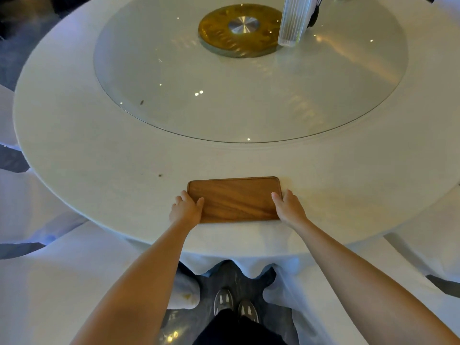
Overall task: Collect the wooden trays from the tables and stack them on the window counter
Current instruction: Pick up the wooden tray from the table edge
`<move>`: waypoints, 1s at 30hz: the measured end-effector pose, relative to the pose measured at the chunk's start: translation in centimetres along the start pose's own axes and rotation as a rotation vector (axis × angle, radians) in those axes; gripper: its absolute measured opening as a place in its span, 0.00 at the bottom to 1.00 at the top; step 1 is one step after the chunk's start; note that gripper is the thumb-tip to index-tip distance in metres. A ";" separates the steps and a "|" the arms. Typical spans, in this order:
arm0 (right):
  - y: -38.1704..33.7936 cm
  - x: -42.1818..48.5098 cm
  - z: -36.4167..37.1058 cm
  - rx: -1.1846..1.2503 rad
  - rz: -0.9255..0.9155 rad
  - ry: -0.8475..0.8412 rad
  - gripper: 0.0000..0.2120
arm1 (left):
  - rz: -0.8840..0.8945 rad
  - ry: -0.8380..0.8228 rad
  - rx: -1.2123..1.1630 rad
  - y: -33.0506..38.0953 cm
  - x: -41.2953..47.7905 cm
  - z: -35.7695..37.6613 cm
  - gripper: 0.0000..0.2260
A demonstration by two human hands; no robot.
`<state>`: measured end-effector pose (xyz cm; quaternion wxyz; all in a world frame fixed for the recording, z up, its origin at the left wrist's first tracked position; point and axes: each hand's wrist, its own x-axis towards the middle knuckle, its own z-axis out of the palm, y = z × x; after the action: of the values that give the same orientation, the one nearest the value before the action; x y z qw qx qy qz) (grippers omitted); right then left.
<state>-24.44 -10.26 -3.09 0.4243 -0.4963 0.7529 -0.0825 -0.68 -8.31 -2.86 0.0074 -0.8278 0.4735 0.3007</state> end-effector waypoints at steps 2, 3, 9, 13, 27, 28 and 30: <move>0.3 0.5 0.2 -0.036 -0.013 -0.001 0.25 | -0.043 -0.023 -0.054 0.0 0.8 -0.1 0.25; 0.4 0.6 0.3 -0.064 -0.019 -0.002 0.24 | -0.053 -0.026 -0.077 -0.1 1.1 -0.2 0.24; 0.0 0.3 0.1 -0.106 0.000 0.002 0.23 | -0.054 -0.017 -0.072 -0.3 1.5 -0.7 0.23; -0.6 0.0 0.0 -0.125 -0.019 0.002 0.23 | -0.081 0.024 -0.040 -0.8 0.9 -1.3 0.25; -12.0 -5.8 4.0 -0.050 -0.398 -0.032 0.23 | -0.202 0.343 -0.376 -10.7 -5.6 -10.4 0.23; -13.1 -6.9 4.6 -0.050 -0.433 -0.043 0.23 | -0.216 0.366 -0.411 -12.0 -6.7 -11.3 0.22; -15.3 -9.2 5.9 -0.057 -0.511 -0.070 0.22 | -0.261 0.428 -0.417 -14.8 -8.8 -12.8 0.23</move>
<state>-8.45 -8.53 6.68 0.4014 -0.6846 0.5901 -0.1488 14.01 2.93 8.01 -0.2235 -0.9097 0.2824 0.2069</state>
